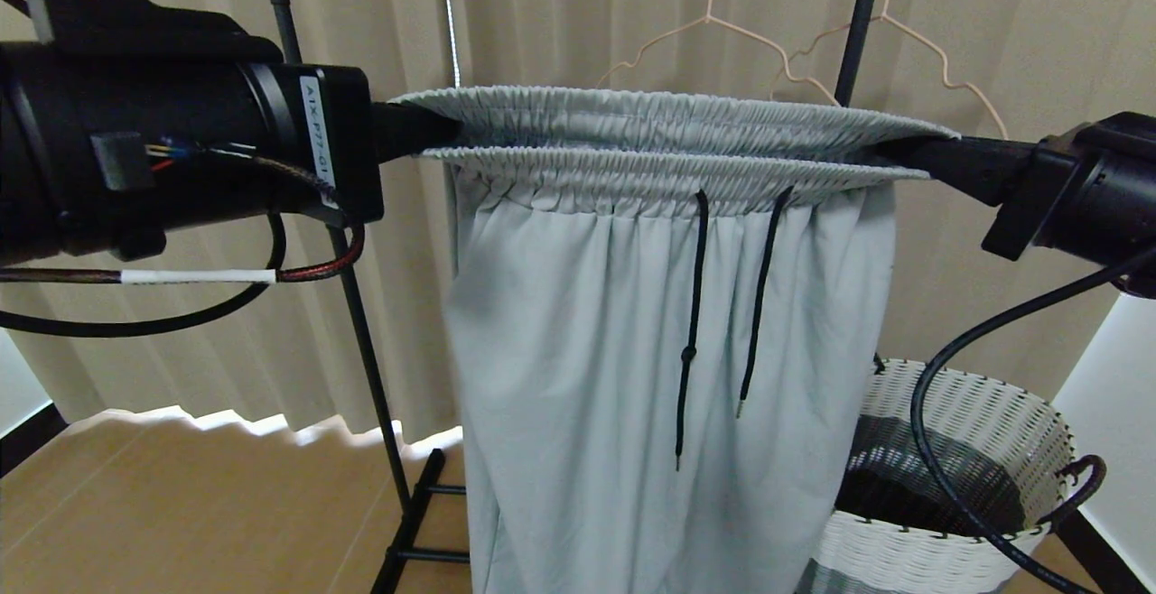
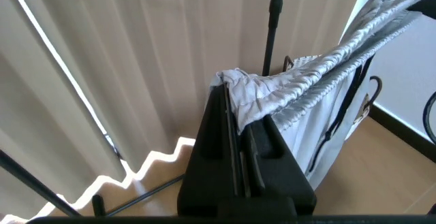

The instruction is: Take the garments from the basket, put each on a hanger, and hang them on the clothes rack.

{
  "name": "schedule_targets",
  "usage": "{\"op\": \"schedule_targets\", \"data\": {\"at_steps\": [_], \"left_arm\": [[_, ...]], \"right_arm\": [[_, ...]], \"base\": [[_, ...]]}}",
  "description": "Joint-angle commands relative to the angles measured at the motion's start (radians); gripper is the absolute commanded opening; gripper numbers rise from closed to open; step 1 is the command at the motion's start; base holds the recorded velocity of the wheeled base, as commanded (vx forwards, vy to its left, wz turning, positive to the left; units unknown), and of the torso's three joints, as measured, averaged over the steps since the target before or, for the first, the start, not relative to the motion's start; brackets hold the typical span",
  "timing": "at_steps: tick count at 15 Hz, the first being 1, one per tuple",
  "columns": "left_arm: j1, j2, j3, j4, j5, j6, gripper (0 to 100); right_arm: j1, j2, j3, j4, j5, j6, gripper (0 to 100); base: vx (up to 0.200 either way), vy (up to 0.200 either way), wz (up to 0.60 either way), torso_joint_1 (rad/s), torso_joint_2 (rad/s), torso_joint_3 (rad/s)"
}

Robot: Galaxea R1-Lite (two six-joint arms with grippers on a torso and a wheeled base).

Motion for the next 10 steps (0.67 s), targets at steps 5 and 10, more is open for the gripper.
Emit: {"op": "schedule_targets", "data": {"at_steps": [5,10], "left_arm": [[0.000,-0.006,0.014,0.001,0.000,-0.002,0],[0.007,-0.003,0.016,0.003,0.037,0.000,0]], "right_arm": [[0.000,0.002,0.007,-0.001,0.001,0.000,100],[0.005,-0.023,0.025,-0.004,0.009,0.005,100]], "base": [[0.000,0.000,0.00,0.000,0.00,0.000],[0.000,0.000,0.00,0.000,0.00,0.000]]}}
